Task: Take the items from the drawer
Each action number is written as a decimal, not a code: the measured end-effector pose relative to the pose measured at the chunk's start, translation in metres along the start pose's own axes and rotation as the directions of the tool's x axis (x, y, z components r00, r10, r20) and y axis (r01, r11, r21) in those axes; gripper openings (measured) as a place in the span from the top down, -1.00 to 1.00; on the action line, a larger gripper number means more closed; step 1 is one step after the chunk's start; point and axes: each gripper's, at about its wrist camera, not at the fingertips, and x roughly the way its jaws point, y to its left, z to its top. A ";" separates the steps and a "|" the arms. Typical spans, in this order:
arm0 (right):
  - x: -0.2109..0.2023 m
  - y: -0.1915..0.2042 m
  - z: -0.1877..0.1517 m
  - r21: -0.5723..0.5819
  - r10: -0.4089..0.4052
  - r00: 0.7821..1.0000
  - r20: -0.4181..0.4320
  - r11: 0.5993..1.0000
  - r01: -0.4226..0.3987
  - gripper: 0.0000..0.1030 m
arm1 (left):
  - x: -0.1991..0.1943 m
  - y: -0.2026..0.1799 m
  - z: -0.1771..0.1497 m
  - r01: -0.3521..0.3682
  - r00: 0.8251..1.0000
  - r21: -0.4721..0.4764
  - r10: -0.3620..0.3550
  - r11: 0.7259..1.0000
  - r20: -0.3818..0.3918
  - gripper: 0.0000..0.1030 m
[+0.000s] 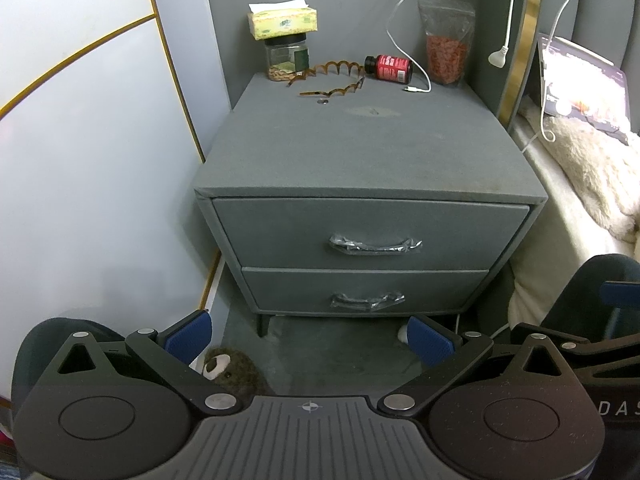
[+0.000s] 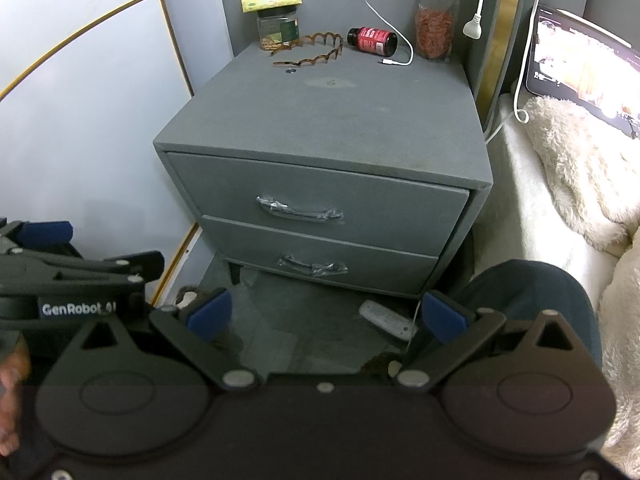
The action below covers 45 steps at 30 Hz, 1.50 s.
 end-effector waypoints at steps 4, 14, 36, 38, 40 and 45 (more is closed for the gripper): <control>0.000 0.000 0.000 0.000 0.000 1.000 0.000 1.000 0.000 -1.00 | 0.001 0.000 0.000 0.000 1.000 0.001 0.000 1.000 0.000 -1.00; 0.000 -0.001 0.000 -0.001 0.000 1.000 0.002 1.000 0.000 -1.00 | -0.002 0.000 0.001 -0.004 1.000 0.003 0.004 1.000 0.001 -1.00; -0.003 0.003 -0.001 -0.002 -0.007 1.000 0.005 1.000 0.007 -1.00 | -0.002 0.002 0.001 -0.002 1.000 0.003 0.002 1.000 0.006 -1.00; -0.003 0.004 -0.001 -0.003 -0.007 1.000 0.005 1.000 0.007 -1.00 | -0.003 0.002 0.001 -0.002 1.000 0.003 0.002 1.000 0.007 -1.00; -0.004 0.005 -0.002 -0.003 -0.006 1.000 0.005 1.000 0.006 -1.00 | -0.003 0.002 0.000 -0.001 1.000 0.003 0.001 1.000 0.007 -1.00; -0.005 0.006 -0.002 -0.004 -0.006 1.000 0.006 1.000 0.006 -1.00 | -0.002 0.002 0.000 0.000 1.000 0.003 0.000 1.000 0.007 -1.00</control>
